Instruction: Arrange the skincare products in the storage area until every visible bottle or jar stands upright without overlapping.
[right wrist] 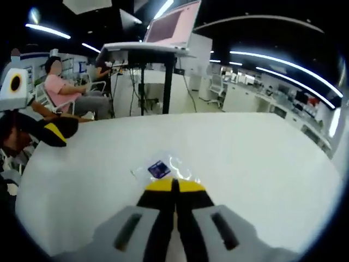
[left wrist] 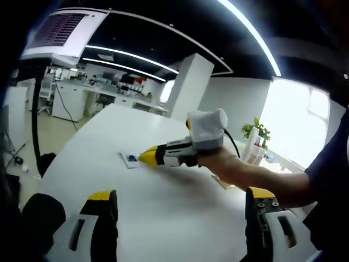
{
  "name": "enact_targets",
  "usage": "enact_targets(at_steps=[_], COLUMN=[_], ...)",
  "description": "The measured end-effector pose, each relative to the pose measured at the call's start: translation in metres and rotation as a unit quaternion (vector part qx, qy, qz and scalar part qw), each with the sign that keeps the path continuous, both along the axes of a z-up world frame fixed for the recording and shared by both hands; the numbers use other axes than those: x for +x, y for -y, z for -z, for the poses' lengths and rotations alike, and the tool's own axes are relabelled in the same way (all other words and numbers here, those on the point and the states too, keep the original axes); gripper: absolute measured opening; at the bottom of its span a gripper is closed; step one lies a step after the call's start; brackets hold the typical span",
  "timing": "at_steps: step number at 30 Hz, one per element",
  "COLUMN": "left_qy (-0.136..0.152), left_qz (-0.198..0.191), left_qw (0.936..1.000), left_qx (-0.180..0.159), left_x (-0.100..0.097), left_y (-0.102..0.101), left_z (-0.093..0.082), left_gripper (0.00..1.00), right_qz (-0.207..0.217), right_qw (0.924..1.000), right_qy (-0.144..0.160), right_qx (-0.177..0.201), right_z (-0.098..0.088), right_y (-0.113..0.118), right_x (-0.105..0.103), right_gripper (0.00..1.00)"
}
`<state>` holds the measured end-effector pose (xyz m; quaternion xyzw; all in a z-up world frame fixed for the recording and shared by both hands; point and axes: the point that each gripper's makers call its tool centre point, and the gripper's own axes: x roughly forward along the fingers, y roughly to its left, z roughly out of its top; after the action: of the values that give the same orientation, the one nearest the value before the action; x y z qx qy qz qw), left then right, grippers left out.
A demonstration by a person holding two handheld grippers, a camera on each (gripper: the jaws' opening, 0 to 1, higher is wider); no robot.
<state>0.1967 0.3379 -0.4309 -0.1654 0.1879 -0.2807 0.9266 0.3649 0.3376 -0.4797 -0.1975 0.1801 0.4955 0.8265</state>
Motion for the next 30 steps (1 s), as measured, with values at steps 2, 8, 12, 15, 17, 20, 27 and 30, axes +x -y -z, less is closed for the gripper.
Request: enact_targets(at_steps=[2, 8, 12, 15, 17, 20, 27, 30], left_qy=[0.007, 0.003, -0.003, -0.009, -0.017, -0.021, -0.022, -0.041], left_qz=[0.007, 0.003, 0.003, -0.001, 0.0, 0.001, 0.013, 0.017], left_qw=[0.9999, 1.0, 1.0, 0.9999, 0.9997, 0.9995, 0.9988, 0.9977], left_qx=[0.011, 0.008, 0.005, 0.014, 0.018, 0.023, 0.041, 0.051], left_x=[-0.001, 0.002, 0.008, 0.016, 0.021, 0.027, 0.042, 0.05], left_y=[0.005, 0.008, 0.006, 0.0, -0.003, -0.006, -0.008, -0.007], left_z=[0.001, 0.0, -0.002, 0.0, 0.003, 0.005, 0.005, 0.009], left_gripper=[0.99, 0.99, 0.99, 0.99, 0.99, 0.99, 0.99, 0.99], right_qz=[-0.004, -0.014, -0.014, -0.012, -0.012, -0.01, -0.01, -0.013], right_qw=[0.9998, 0.9987, 0.9982, 0.9986, 0.9987, 0.9987, 0.9988, 0.9987], right_qy=[0.013, 0.045, 0.056, 0.05, 0.05, 0.049, 0.046, 0.047], right_qx=[-0.015, -0.02, -0.018, -0.012, -0.009, 0.0, 0.01, 0.014], right_z=[0.001, -0.002, -0.004, -0.004, -0.004, -0.004, -0.004, -0.004], right_y=[-0.002, -0.005, -0.004, -0.004, -0.004, -0.003, -0.004, -0.004], right_x=[0.006, 0.005, -0.001, 0.002, 0.001, -0.003, -0.002, -0.002], right_gripper=[0.0, 0.0, 0.0, 0.0, 0.0, 0.0, 0.0, 0.0])
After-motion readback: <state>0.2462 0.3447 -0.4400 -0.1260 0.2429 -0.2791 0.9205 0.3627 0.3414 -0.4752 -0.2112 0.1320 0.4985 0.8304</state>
